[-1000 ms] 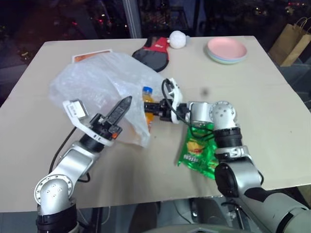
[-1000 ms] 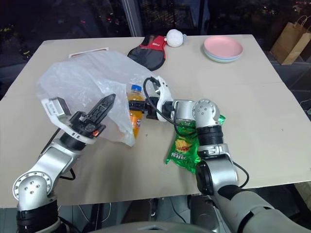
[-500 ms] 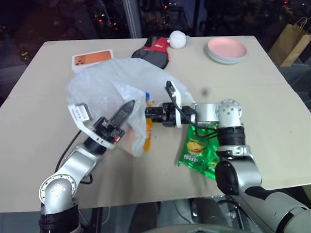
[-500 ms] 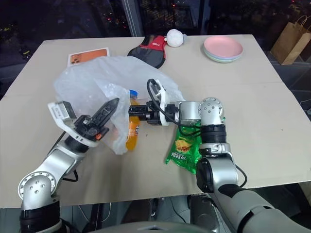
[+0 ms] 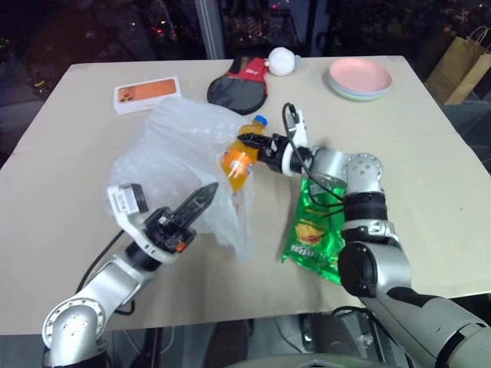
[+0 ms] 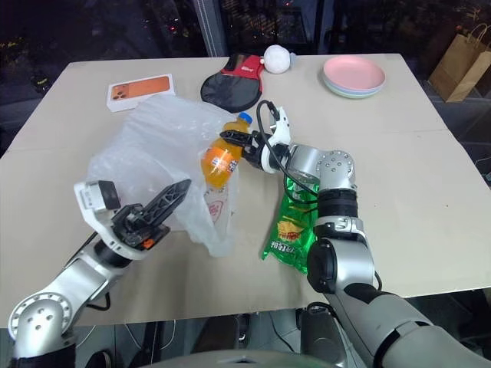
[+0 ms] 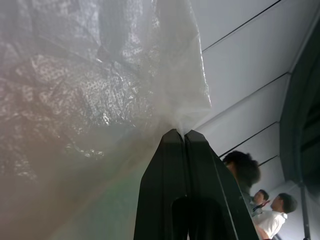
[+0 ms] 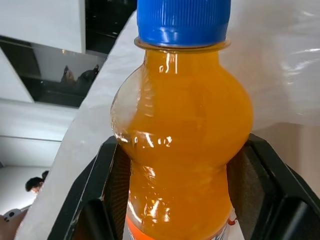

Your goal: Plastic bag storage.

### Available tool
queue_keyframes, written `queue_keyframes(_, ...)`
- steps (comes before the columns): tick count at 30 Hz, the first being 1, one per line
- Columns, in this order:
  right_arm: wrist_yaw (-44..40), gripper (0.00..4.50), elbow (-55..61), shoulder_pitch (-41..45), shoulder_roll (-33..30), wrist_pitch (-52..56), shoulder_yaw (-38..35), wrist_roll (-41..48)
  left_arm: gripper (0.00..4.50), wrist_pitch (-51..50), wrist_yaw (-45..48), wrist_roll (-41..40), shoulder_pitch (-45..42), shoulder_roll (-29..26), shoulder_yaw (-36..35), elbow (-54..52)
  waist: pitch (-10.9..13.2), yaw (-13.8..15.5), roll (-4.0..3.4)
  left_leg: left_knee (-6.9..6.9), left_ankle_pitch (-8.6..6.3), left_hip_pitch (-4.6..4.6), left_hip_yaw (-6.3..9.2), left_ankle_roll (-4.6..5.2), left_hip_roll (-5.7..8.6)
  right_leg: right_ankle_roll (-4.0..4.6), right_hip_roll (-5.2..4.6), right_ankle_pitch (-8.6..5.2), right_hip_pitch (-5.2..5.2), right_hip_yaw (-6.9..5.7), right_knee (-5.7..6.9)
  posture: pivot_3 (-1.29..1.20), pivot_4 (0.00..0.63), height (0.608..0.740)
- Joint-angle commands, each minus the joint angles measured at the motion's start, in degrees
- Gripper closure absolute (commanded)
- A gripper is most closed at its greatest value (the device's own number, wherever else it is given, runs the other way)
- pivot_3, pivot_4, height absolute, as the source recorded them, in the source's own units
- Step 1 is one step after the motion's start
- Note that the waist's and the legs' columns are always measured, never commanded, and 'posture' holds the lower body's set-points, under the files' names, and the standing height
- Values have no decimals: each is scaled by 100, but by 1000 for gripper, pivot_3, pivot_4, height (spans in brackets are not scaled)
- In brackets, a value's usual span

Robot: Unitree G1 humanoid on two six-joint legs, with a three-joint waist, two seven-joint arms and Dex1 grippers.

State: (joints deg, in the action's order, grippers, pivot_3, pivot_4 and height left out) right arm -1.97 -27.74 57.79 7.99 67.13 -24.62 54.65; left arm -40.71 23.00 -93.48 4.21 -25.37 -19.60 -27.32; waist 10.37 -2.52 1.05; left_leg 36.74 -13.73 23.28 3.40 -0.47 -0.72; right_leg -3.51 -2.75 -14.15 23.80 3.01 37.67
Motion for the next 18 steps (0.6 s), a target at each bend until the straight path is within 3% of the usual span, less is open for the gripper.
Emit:
queue_keyframes(1, -330, 2294, 429, -42, -47, 401, -140, 569, 4500, 382, -172, -127, -336, 249, -171, 281, 0, 0, 0, 0, 0, -1, -1, 0, 1, 0, -1, 0, 0, 1, 0, 0, 150, 740)
queue_keyframes(9, -1179, 2294, 794, -344, -1056, 1617, 280, 761, 4500, 522, -386, -691, -322, 542, -536, 707, 0, -14, -1, 30, 0, 42, 15, 1, 4, -2, -6, 1, 14, -19, -10, 0, 150, 740)
queue_keyframes(12, -1188, 2294, 812, -378, -1053, 1794, 321, 742, 4500, 644, -547, -1102, -155, 645, -859, 877, 0, -50, -1, 30, 0, 39, 13, 1, -2, -2, 0, 1, 19, -15, -5, 0, 150, 740)
queue_keyframes(18, -1156, 2294, 884, -374, -817, 1650, 395, 608, 4500, 326, -153, -832, 451, 667, -766, 995, 1, -88, -2, 32, 0, 43, 12, 1, -4, -1, 4, 1, 27, -12, 5, 0, 150, 740)
